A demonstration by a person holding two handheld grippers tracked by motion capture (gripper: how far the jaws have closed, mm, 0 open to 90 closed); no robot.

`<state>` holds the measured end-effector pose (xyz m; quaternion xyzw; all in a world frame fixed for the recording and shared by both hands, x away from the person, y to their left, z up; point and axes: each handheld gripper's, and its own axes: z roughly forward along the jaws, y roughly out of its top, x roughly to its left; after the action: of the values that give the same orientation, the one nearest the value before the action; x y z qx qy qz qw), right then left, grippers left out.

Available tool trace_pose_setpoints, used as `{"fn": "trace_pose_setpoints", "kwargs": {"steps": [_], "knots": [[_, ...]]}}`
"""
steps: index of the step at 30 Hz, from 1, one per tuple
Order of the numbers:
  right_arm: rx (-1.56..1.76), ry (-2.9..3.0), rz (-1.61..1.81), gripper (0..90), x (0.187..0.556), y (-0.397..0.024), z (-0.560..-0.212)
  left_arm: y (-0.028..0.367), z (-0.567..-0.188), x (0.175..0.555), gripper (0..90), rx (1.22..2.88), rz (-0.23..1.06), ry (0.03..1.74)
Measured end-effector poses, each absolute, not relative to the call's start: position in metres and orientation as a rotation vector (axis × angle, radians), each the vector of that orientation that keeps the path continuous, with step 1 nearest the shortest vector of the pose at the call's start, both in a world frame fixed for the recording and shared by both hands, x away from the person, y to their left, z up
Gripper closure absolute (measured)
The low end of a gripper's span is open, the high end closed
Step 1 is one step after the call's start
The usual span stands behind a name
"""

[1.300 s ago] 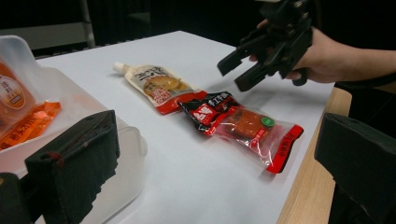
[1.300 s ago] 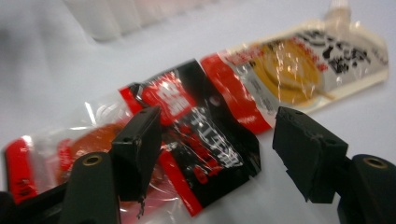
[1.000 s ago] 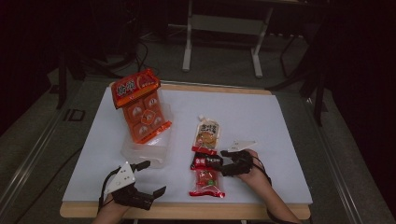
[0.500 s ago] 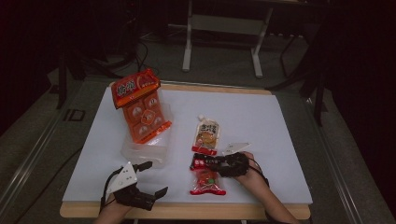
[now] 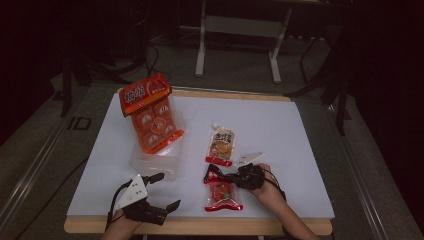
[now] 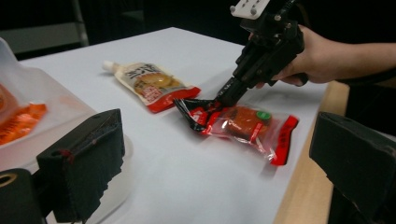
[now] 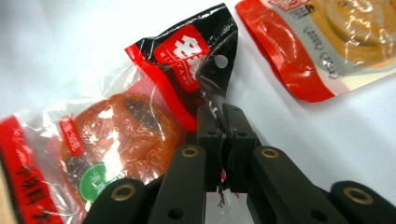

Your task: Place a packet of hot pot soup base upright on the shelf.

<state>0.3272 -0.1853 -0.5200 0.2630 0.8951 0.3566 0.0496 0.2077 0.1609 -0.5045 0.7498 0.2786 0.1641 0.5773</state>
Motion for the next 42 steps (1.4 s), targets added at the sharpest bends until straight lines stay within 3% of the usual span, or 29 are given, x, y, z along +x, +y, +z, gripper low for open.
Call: {"fn": "trace_pose_setpoints", "kwargs": {"steps": [11,28,31,35,42], "knots": [[0.687,2.639,1.288,88.6,0.305,-0.188,-0.479,0.152,-0.497,0.209,2.4,1.802,0.369,0.674],[0.561,2.592,1.452,89.1,0.277,-0.189,-0.448,0.128,-0.474,0.219,6.3,1.807,0.352,0.605],[0.536,2.582,1.459,89.0,0.272,-0.187,-0.444,0.127,-0.468,0.223,14.4,1.800,0.359,0.583],[0.521,2.576,1.475,89.0,0.269,-0.186,-0.440,0.123,-0.460,0.226,16.3,1.806,0.335,0.529],[0.485,2.579,1.479,88.9,0.264,-0.182,-0.437,0.112,-0.453,0.236,43.9,1.825,0.270,0.487]]}}
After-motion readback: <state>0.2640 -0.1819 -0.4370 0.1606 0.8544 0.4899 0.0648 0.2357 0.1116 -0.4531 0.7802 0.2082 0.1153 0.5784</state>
